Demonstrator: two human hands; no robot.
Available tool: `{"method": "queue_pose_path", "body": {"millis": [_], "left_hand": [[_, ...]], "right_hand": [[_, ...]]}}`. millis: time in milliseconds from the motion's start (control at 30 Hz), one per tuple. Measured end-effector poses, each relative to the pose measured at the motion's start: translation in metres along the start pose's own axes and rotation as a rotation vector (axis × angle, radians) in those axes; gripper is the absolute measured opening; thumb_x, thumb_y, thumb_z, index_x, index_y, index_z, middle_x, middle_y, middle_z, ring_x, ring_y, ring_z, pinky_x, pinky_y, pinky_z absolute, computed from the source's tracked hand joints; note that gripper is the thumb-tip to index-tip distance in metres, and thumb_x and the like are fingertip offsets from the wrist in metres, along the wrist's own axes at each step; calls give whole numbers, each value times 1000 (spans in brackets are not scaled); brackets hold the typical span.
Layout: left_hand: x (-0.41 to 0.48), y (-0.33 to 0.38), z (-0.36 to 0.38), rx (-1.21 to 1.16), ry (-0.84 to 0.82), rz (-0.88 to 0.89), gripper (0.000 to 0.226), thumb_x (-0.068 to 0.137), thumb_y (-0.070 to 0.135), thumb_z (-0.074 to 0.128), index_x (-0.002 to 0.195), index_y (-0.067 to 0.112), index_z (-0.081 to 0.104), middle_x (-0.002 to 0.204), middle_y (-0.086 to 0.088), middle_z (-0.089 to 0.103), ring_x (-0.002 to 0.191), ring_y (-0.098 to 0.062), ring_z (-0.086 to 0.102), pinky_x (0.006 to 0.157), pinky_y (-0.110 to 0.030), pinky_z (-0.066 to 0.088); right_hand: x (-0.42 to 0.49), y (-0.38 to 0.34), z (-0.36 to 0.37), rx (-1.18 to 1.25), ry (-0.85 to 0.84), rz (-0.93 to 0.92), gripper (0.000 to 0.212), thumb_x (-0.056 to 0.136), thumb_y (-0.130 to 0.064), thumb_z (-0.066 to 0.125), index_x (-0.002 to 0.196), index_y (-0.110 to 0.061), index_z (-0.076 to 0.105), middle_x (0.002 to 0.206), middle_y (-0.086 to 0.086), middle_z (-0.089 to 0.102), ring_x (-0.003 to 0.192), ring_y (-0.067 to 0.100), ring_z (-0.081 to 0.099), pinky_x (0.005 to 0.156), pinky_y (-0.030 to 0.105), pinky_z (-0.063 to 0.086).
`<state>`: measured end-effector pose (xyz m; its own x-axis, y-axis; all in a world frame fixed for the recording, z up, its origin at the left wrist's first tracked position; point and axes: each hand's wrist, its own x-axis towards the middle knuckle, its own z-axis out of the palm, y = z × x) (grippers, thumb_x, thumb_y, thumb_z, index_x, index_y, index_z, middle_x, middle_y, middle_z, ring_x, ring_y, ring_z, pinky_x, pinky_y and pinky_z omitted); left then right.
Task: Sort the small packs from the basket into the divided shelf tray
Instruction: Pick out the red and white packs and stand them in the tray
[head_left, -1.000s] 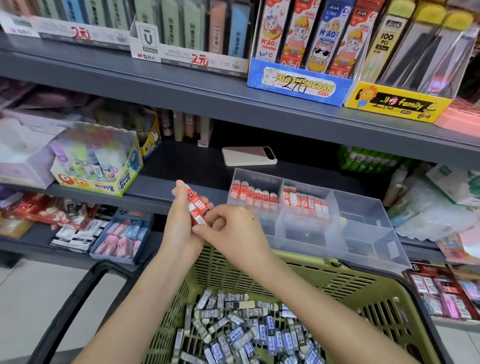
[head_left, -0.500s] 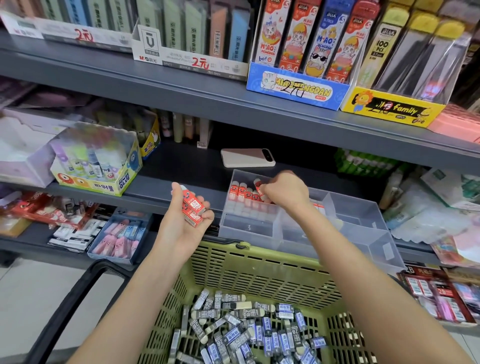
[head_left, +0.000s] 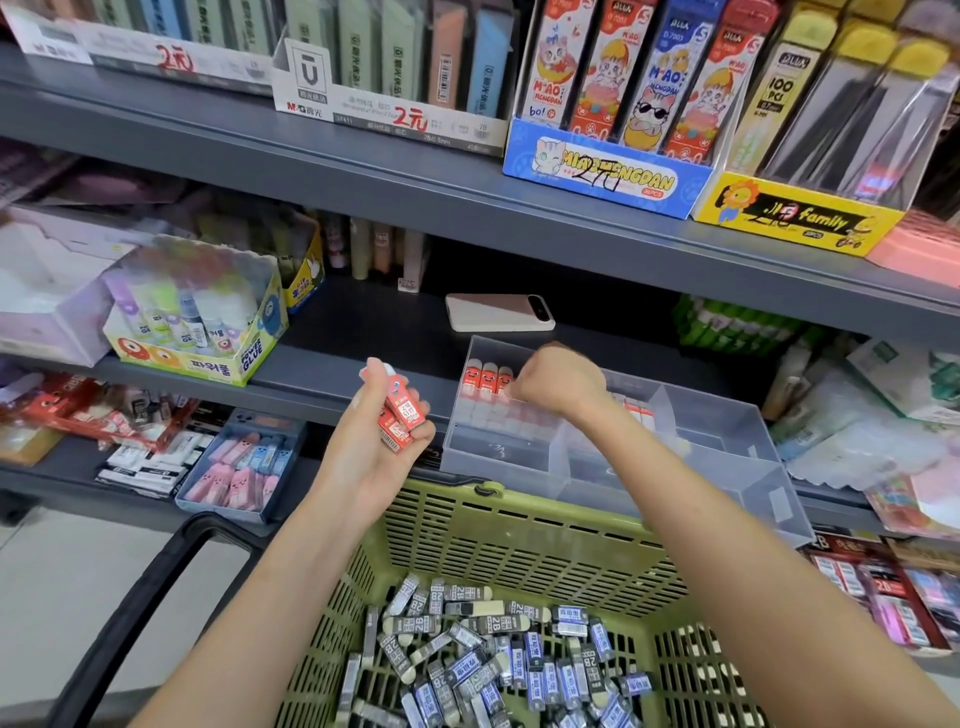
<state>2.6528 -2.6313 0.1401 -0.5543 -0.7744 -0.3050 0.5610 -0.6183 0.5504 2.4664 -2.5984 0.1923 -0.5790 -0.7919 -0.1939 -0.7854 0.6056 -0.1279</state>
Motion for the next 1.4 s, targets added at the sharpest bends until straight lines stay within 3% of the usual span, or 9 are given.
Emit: {"method": "queue_pose_path", "body": {"millis": [133,233,300,600,700,833,1100,1267,1400], "left_hand": [[0,0,1,58,-72,22,38,76,47,62,87,12,56,63,3,51,56,-6,47,42,-18,38],[-1,-3,4,124,-155,20,40,81,49,54,86,10,51,74,0,60,51,-4,41,37,-15,32],[-3,-6,5,200,-171,40,42,83,51,49,86,9,49,82,-7,70,48,-3,43,36,-14,30],[-4,-4,3,172,-79,28,54,79,53,53,96,2,62,69,-3,55,55,-9,47,38,-18,35],[-6,-3,2,159,-95,28,53,81,45,57,111,2,62,67,-2,52,58,-10,53,41,-19,39],[-10,-2,3,235,-124,63,48,82,40,58,119,8,57,65,-3,53,55,-10,52,35,-17,32],[-15,1,7,399,-117,153,40,79,46,57,99,11,56,79,-8,71,60,-11,62,36,-14,32],[-15,1,6,376,-123,139,32,67,50,66,80,21,66,62,5,50,48,-3,39,37,-13,29],[-17,0,5,396,-122,145,35,72,44,62,91,15,60,57,9,49,44,-4,37,37,-12,29]], "right_hand": [[-31,-11,4,296,259,-154,24,86,-39,60,77,-20,72,75,-5,69,74,15,62,67,28,48],[-59,-32,6,764,42,-373,22,82,-39,67,98,-25,70,67,-10,65,68,3,60,70,30,51],[-66,-41,8,798,-68,-459,30,83,-33,68,111,-22,65,66,-9,62,69,7,61,75,33,51],[-52,-9,-7,1185,71,-352,13,83,-8,67,77,-19,71,71,-8,68,59,-1,56,52,14,43],[-21,27,-19,1086,274,-137,7,80,-4,69,82,-10,71,76,0,68,63,5,61,60,16,47],[8,46,-6,848,217,8,14,74,-14,77,84,-16,67,87,5,70,87,24,66,85,38,52],[12,32,23,446,293,-60,15,80,-35,69,90,-26,75,97,-8,72,98,17,61,80,25,47],[12,29,30,282,324,-45,23,85,-47,60,102,-36,72,112,-10,67,116,23,48,84,26,41],[-3,23,21,71,423,-58,32,87,-48,57,113,-34,67,110,-2,66,108,25,51,88,30,38]]}}
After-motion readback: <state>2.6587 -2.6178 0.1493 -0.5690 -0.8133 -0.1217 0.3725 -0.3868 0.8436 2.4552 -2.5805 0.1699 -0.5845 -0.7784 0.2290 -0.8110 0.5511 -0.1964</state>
